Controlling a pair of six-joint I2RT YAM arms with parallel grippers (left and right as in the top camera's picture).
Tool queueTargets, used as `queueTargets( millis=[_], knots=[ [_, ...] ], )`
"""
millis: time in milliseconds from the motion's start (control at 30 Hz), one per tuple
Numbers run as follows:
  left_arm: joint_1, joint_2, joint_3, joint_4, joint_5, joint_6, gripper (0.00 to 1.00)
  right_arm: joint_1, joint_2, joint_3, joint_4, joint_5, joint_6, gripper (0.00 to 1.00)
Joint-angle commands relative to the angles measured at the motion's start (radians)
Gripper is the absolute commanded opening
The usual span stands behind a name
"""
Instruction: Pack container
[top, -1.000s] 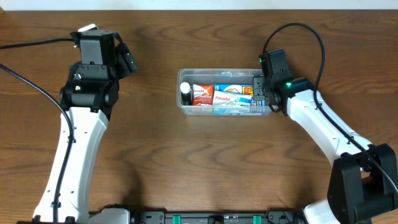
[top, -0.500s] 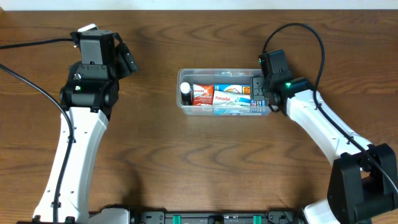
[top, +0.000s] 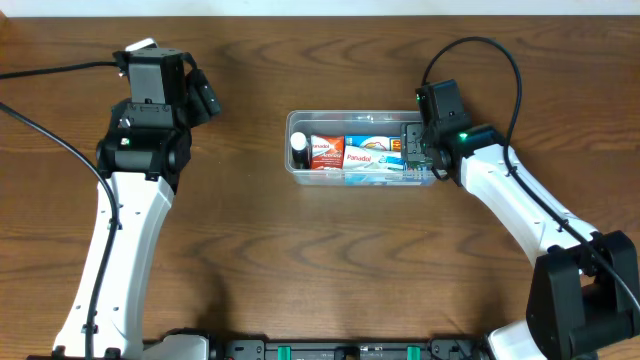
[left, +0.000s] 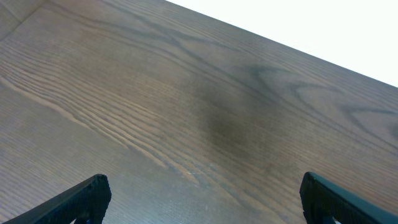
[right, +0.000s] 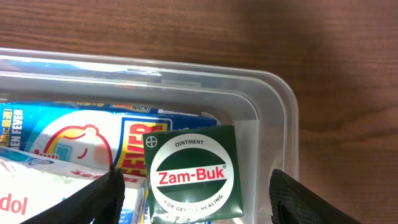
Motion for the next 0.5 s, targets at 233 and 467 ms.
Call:
queueTargets(
  millis=[233, 467],
  knots=[
    [0.004, 0.004, 0.018, 0.000, -0.013, 0.008, 0.98, 0.002, -0.060, 0.079, 0.047, 0.028, -0.030, 0.73],
    [0.005, 0.004, 0.018, 0.000, -0.013, 0.008, 0.98, 0.001, -0.294, 0.109, -0.040, -0.011, -0.068, 0.78]
  ],
)
